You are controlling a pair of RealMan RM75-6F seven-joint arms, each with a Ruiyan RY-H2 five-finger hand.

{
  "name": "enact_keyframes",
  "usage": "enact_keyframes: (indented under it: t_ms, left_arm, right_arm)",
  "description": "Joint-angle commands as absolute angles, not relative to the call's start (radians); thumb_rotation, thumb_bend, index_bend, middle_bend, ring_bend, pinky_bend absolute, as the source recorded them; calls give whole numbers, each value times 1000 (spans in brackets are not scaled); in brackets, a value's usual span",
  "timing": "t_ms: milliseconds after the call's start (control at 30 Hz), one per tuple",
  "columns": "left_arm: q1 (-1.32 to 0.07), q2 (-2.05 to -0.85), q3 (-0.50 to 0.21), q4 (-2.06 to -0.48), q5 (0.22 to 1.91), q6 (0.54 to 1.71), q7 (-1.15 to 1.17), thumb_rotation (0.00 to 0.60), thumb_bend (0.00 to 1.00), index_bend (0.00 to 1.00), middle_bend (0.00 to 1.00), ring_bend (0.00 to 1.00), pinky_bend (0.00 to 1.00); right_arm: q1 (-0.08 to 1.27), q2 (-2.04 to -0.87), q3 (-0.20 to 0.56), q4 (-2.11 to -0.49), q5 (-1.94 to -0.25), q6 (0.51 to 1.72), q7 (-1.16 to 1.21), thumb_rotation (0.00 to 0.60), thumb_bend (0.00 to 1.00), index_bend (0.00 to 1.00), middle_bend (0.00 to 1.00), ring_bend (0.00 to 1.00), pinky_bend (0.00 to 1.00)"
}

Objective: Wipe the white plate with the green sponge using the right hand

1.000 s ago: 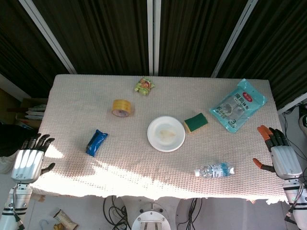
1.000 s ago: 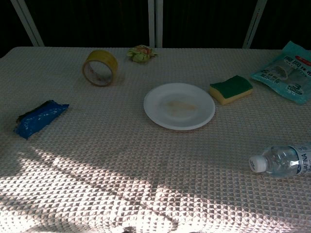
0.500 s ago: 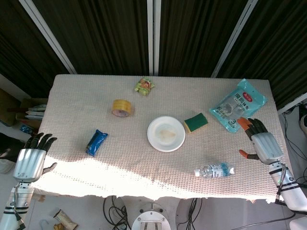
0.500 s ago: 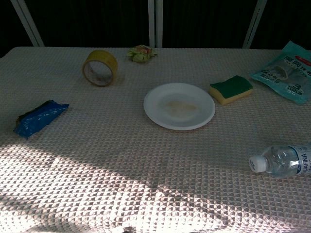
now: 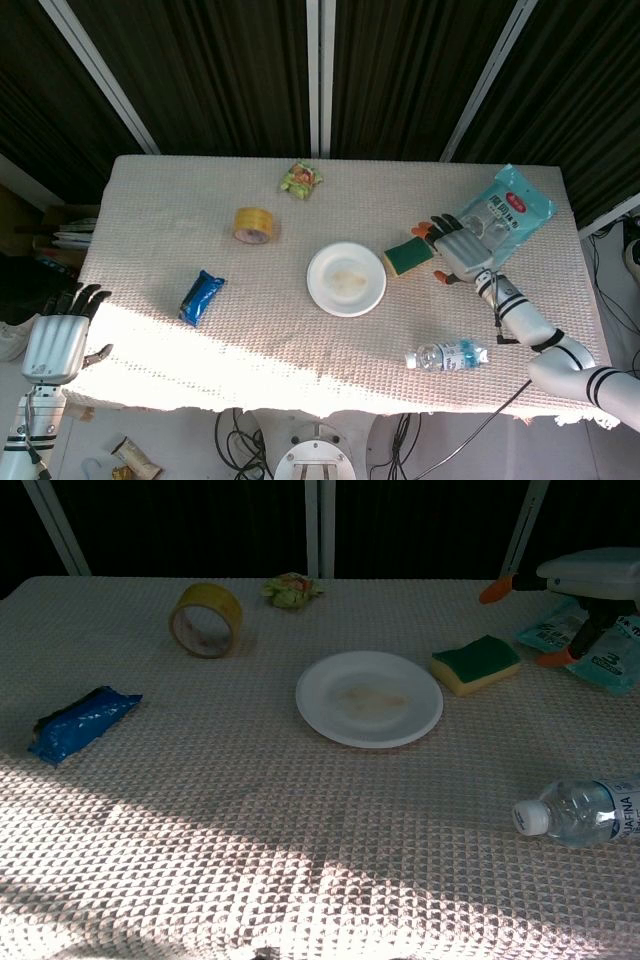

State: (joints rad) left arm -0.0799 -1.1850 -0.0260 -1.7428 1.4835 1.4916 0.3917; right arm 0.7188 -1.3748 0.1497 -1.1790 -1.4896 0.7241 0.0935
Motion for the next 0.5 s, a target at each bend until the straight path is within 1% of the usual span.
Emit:
enact_keyframes:
  t_ms: [33, 200, 500]
  left_arm:
    - [-82, -1186, -27, -1740, 1477, 1485, 390, 600, 90, 248, 198, 151, 203]
    - [-85, -1188, -29, -1739, 1468, 1480, 389, 600, 91, 248, 198, 151, 203]
    - [-89, -1191, -31, -1733, 1462, 1473, 383, 600, 91, 248, 198, 151, 203]
  right_arm:
    - [767, -1456, 137, -1080, -1479, 676, 106, 600, 212, 163, 121, 0, 43]
    - [790, -1513, 116, -1004, -1492, 673, 152, 600, 229, 183, 132, 0, 47]
    - [803, -1561, 70, -905, -1542, 728, 226, 600, 260, 258, 174, 11, 86]
